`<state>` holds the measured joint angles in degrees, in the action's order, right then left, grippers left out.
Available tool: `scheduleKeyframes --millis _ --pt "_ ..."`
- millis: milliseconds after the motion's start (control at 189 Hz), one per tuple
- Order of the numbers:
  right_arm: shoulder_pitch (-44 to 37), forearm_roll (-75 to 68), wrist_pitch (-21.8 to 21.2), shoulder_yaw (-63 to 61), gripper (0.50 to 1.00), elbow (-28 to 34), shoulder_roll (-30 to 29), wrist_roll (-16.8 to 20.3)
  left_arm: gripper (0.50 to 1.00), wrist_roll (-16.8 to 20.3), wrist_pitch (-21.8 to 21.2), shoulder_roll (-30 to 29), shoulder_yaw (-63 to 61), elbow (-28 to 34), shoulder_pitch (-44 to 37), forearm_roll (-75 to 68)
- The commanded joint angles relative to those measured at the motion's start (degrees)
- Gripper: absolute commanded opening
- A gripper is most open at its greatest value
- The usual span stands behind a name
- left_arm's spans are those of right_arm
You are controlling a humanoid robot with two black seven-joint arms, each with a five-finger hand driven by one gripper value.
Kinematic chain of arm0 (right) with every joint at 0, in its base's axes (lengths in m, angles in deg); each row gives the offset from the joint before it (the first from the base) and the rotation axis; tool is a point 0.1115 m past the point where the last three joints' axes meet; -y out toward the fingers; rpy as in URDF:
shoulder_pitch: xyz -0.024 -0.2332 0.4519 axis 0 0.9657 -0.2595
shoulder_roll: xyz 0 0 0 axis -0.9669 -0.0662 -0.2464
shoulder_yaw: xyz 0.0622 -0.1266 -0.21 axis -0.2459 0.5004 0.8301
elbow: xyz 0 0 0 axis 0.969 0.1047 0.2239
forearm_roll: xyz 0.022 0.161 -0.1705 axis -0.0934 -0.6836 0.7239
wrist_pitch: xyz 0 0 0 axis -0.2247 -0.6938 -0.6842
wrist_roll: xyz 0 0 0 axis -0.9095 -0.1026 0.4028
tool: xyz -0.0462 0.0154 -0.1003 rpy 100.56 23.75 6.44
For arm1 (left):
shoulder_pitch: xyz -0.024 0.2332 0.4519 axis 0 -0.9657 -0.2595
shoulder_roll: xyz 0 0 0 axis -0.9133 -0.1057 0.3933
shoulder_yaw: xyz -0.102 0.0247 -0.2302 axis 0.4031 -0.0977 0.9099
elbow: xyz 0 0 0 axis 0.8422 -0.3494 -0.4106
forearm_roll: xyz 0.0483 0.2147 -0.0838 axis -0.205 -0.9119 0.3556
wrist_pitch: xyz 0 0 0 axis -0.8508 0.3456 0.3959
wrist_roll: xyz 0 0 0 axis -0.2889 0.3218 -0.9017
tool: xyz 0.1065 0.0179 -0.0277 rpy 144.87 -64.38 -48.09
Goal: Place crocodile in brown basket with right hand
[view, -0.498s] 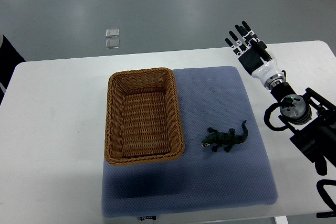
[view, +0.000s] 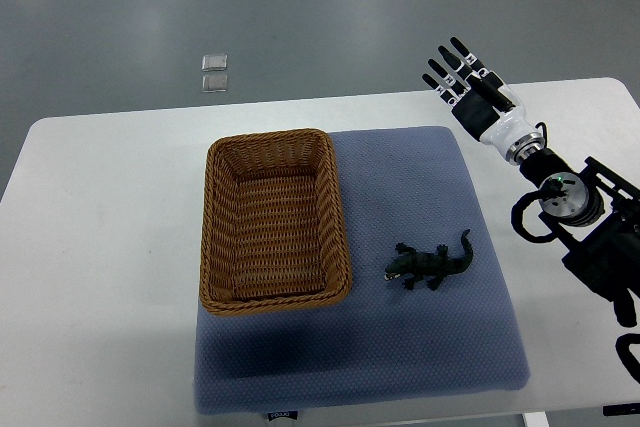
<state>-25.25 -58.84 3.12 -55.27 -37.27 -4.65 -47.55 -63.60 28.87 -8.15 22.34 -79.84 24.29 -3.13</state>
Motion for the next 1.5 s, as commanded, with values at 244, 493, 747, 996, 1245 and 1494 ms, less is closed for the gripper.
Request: scheduleKeyframes --millis 244,493,747,996,1245,1494 --pt "-15.8 37.4 -4.4 26.3 0.926 15.9 20.6 8.8 1.0 0.0 0.2 0.0 -0.2 -0.4 0.1 -0.2" --pt "-40.1 45.0 -10.2 57.6 0.926 22.6 25.5 14.1 1.0 0.0 0.3 0.0 -0.2 -1.7 0.1 -0.2" --pt "-58.8 44.1 -11.6 74.2 0.926 31.5 24.8 15.1 1.0 0.0 0.3 0.0 -0.3 -1.6 0.2 -0.2" --pt "-61.7 34.2 -10.5 75.1 0.924 36.7 25.3 15.4 1.0 0.0 0.3 0.0 -0.2 -1.6 0.2 -0.1" --pt "-56.9 31.2 0.0 74.9 0.924 43.1 29.5 14.9 1.0 0.0 0.3 0.0 -0.2 -1.7 0.2 -0.2" --pt "-49.9 31.8 6.0 74.6 0.921 48.4 34.6 14.0 1.0 0.0 0.3 0.0 -0.2 -1.7 0.2 -0.2"
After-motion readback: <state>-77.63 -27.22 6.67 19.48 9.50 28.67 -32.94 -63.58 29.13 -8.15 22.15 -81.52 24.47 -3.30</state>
